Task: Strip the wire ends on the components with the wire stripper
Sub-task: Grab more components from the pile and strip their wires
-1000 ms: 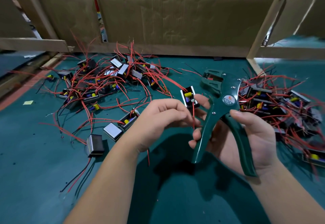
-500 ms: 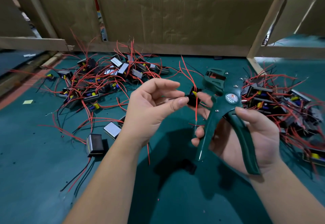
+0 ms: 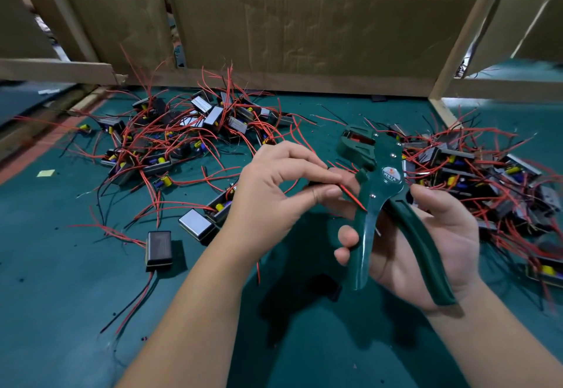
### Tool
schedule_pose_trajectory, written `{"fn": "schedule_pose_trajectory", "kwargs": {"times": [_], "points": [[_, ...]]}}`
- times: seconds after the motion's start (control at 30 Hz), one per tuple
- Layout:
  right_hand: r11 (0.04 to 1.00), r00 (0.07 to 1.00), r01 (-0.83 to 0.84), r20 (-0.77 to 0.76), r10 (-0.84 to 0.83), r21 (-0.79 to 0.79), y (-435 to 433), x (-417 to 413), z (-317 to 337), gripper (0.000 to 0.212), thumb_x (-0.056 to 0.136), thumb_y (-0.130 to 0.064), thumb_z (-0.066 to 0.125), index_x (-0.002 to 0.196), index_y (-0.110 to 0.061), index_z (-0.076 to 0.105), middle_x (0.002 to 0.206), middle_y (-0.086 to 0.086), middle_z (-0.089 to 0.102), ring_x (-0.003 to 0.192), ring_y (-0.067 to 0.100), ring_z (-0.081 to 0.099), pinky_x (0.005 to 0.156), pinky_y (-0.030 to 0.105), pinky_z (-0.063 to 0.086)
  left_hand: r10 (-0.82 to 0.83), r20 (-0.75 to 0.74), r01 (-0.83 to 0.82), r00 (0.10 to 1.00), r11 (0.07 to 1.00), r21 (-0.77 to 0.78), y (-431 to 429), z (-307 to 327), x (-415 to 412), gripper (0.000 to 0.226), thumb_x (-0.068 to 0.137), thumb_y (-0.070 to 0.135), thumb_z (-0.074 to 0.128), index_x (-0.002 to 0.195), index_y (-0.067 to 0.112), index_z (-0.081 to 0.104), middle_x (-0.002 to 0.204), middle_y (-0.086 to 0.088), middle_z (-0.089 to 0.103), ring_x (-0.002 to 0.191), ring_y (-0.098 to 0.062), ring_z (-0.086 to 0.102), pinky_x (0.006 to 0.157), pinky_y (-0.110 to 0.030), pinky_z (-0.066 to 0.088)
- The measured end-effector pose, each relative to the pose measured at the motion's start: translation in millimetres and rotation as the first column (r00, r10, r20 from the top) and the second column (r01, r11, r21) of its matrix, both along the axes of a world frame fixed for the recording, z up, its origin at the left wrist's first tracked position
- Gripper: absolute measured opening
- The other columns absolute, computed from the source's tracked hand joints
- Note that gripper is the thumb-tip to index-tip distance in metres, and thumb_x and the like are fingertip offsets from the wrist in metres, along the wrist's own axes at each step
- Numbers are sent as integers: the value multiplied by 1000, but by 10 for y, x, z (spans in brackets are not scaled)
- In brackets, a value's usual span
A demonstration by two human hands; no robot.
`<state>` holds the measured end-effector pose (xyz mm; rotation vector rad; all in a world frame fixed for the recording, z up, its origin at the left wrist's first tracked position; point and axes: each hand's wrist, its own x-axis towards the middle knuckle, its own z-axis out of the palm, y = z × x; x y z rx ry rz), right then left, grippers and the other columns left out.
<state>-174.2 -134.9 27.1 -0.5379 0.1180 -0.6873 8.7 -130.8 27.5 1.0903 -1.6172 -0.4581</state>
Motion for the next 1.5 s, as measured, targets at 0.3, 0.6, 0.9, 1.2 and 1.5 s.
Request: {"fn": "schedule_pose_trajectory", "kwargs": {"times": [0.3,0.6,0.9,1.2,1.5], "points": [[991,988,-135,75,136,-24,41,90,56,54,92,-23,48,136,8,37,118,34,54,95,44,54,92,54,43,-167,-291,201,942,976,89,43,9,-71,7,93,15,58,86,16,59,79,4,71,83,-18,69,64,-33,54],[954,912,284,-279,-299,-93,-31,-40,23,74,60,-33,66,125,1,58,94,25,68,66,34,65,65,45,56,65,-598,126,798,954,272,-48,49,59,13,77,21,58,65,16,56,44,11,39,40,-11,40,52,-21,38],[974,950,195,-223,-217,-115,96,103,-31,59,51,-27,82,103,-3,70,107,25,67,68,35,66,66,48,56,55,-522,88,851,965,245,-25,68,81,13,73,21,65,61,23,69,42,12,45,39,-6,40,48,-19,36],[895,888,333,-219,-404,-298,92,76,-17,74,57,-25,84,121,2,60,120,20,61,70,42,64,68,52,54,-23,-351,133,936,947,291,-18,-1,21,18,79,12,70,64,18,63,43,8,44,36,-7,39,40,-14,32],[942,932,229,-224,-285,-246,75,30,12,73,60,-31,80,124,-4,60,124,19,61,72,35,65,70,47,55,47,-529,126,847,950,287,-19,53,82,11,69,22,70,60,23,64,44,7,45,37,-8,38,47,-22,29]]}}
